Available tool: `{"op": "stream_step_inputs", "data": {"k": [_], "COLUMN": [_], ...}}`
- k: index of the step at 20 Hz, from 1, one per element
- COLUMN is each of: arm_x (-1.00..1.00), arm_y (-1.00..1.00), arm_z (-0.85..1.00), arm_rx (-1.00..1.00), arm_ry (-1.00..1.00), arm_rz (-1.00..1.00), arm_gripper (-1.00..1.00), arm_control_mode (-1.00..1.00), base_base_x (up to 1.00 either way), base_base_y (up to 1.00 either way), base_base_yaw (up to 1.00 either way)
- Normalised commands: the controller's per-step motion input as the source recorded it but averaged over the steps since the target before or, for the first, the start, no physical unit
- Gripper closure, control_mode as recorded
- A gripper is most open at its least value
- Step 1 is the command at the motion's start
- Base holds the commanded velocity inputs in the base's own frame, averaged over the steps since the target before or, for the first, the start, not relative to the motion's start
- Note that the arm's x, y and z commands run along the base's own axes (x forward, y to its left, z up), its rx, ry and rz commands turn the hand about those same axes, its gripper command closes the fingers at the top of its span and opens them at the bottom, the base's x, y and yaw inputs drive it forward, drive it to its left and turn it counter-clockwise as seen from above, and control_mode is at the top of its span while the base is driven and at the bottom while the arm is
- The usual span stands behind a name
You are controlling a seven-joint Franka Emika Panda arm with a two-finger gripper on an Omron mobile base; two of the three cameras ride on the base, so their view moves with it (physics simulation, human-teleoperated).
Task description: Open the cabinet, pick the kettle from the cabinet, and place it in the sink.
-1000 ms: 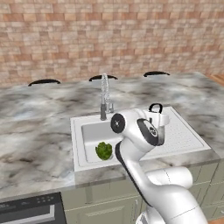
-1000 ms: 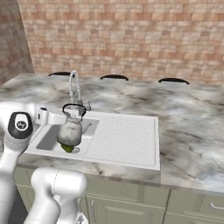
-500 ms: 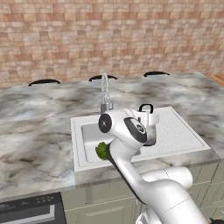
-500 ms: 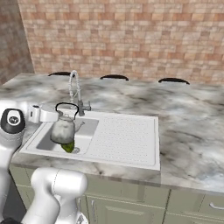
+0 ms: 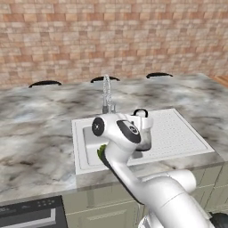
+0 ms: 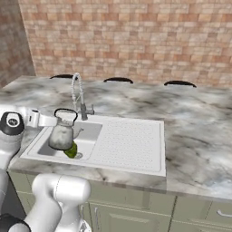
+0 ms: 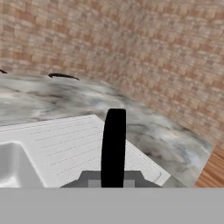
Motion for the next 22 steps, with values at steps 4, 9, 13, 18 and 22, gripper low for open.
{"op": "stream_step_inputs", "data": {"k": [4,9,13,18,22], "arm_x": [0.27,0.28,0.16,0.03,0.02], "arm_y": [0.21,0.21,0.15,0.05,0.0], "arm_z": [-0.15,-0.15,-0.2,-0.22,-0.18], "arm_rx": [0.0,0.01,0.05,0.07,0.03], "arm_ry": [0.16,0.23,0.15,0.0,-0.08], "arm_rz": [0.0,0.0,0.03,0.09,0.12], "arm_gripper": [1.0,1.0,1.0,1.0,1.0], "arm_control_mode": [-1.0,-1.0,-1.0,-1.0,-1.0], "base_base_x": [0.0,0.0,0.0,0.0,0.0], "base_base_y": [0.0,0.0,0.0,0.0,0.0], "base_base_yaw": [0.0,0.0,0.0,0.0,0.0]}}
